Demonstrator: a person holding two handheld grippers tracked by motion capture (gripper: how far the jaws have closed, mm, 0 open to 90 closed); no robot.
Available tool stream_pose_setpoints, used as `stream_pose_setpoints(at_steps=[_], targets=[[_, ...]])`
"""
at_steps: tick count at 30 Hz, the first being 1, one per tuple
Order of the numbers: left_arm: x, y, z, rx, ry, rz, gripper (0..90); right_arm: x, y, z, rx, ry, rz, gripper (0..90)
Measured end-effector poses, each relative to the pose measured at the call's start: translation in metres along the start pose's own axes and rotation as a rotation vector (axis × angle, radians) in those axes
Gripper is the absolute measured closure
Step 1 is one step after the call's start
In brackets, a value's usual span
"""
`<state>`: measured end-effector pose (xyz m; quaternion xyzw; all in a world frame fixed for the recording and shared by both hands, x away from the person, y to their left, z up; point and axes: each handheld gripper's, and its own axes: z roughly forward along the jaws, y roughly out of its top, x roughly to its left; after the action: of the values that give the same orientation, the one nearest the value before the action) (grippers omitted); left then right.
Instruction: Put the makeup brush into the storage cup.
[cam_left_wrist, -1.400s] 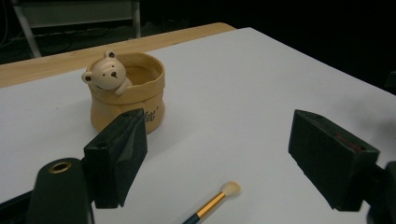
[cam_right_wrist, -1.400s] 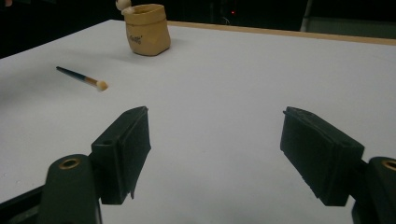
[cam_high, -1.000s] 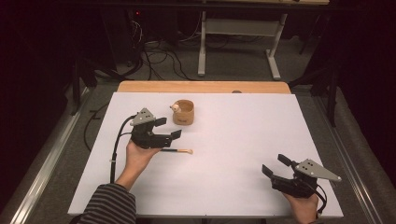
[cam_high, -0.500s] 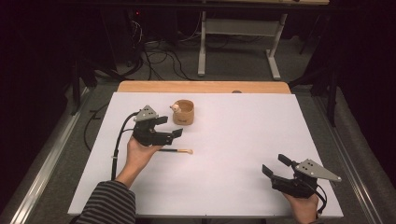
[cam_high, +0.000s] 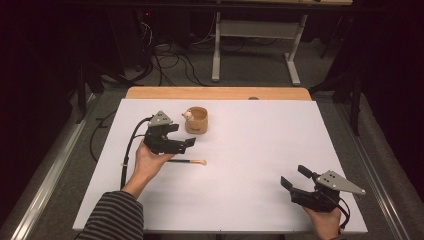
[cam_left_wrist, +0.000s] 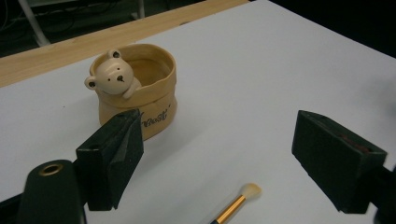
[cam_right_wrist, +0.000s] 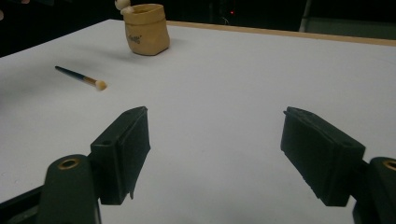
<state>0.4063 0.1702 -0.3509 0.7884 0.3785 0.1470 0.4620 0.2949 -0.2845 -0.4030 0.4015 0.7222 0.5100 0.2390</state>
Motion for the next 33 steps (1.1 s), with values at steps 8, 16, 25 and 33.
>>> stream_pose_setpoints(at_steps=[8,16,25,33], targets=[[-0.002,0.003,0.005,0.086,0.020,0.030,18.9,0.000,0.000,0.000,0.002,0.001,0.002,25.5],[-0.004,0.008,0.006,0.136,0.023,0.059,23.3,0.000,0.000,0.000,0.000,0.001,0.001,25.5],[-0.006,0.013,0.010,0.182,0.018,0.098,25.5,0.000,0.000,0.000,0.000,0.003,-0.002,25.6],[-0.007,0.017,0.014,0.244,0.023,0.133,24.3,0.000,0.000,0.000,-0.001,0.004,-0.002,25.6]])
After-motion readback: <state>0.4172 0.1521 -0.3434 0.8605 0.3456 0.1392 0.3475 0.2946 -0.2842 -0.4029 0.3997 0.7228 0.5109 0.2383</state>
